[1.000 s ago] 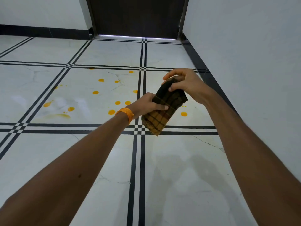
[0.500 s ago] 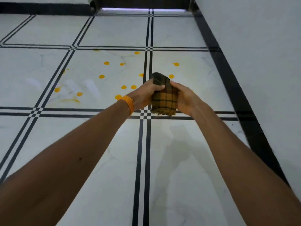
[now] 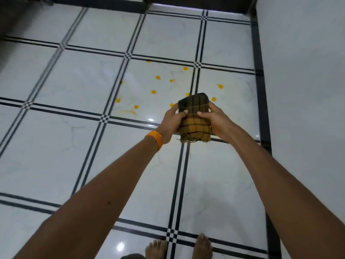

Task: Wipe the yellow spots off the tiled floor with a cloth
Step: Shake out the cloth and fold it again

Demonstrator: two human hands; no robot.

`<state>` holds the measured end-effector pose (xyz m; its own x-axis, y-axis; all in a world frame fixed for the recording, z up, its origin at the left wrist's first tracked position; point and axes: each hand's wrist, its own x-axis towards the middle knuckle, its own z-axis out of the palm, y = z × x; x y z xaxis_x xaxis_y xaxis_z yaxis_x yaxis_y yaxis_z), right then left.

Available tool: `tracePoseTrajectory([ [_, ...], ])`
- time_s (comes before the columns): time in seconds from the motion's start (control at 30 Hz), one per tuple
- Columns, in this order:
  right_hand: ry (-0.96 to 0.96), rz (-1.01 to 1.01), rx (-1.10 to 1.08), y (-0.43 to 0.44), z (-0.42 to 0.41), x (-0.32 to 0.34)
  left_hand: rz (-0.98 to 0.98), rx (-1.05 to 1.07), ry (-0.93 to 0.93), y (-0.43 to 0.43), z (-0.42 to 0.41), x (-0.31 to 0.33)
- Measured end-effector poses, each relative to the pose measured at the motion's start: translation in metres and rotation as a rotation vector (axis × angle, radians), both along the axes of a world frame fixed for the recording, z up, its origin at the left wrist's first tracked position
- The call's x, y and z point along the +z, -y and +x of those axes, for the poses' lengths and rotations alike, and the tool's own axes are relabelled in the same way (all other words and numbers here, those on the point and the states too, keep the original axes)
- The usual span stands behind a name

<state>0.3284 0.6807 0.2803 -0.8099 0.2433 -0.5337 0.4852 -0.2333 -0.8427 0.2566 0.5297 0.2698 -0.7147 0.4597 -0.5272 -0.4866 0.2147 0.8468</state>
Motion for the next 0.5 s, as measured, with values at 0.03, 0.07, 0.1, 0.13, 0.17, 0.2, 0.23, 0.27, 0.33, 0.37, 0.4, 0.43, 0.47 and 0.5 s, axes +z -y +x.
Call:
tracePoseTrajectory([
  [0.03, 0.004, -0.026, 0.002, 0.011, -0.004, 0.022, 0.001, 0.013, 0.013, 0.012, 0.0, 0.022],
  [0.07, 0.006, -0.052, -0.007, 0.021, -0.006, 0.04, 0.01, 0.024, 0.039, 0.023, 0.0, 0.042],
  [0.1, 0.007, -0.079, -0.009, 0.039, -0.016, 0.064, 0.029, 0.038, 0.062, 0.042, -0.006, 0.067],
  [0.13, 0.016, -0.097, -0.014, 0.055, -0.021, 0.082, 0.049, 0.049, 0.084, 0.056, -0.01, 0.086],
  [0.17, 0.019, -0.117, -0.022, 0.07, -0.025, 0.096, 0.067, 0.073, 0.096, 0.068, -0.015, 0.101],
  [0.2, 0.022, -0.131, -0.015, 0.086, -0.034, 0.11, 0.065, 0.095, 0.097, 0.084, -0.025, 0.117],
  [0.23, 0.029, -0.157, -0.014, 0.101, -0.04, 0.121, 0.05, 0.113, 0.091, 0.097, -0.033, 0.128],
  [0.27, 0.04, -0.169, -0.009, 0.119, -0.05, 0.13, 0.025, 0.118, 0.083, 0.115, -0.045, 0.138],
  [0.33, 0.05, -0.202, -0.001, 0.148, -0.069, 0.141, -0.027, 0.101, 0.086, 0.148, -0.067, 0.149],
  [0.37, 0.054, -0.21, -0.007, 0.164, -0.081, 0.145, -0.031, 0.089, 0.106, 0.167, -0.08, 0.153],
  [0.4, 0.063, -0.216, -0.019, 0.18, -0.092, 0.149, -0.026, 0.08, 0.127, 0.185, -0.091, 0.156],
  [0.43, 0.071, -0.216, -0.035, 0.2, -0.108, 0.151, -0.021, 0.071, 0.143, 0.205, -0.108, 0.16],
  [0.47, 0.074, -0.221, -0.045, 0.216, -0.121, 0.153, -0.012, 0.053, 0.151, 0.222, -0.122, 0.164],
  [0.5, 0.076, -0.232, -0.055, 0.234, -0.131, 0.154, -0.006, 0.045, 0.162, 0.24, -0.133, 0.166],
])
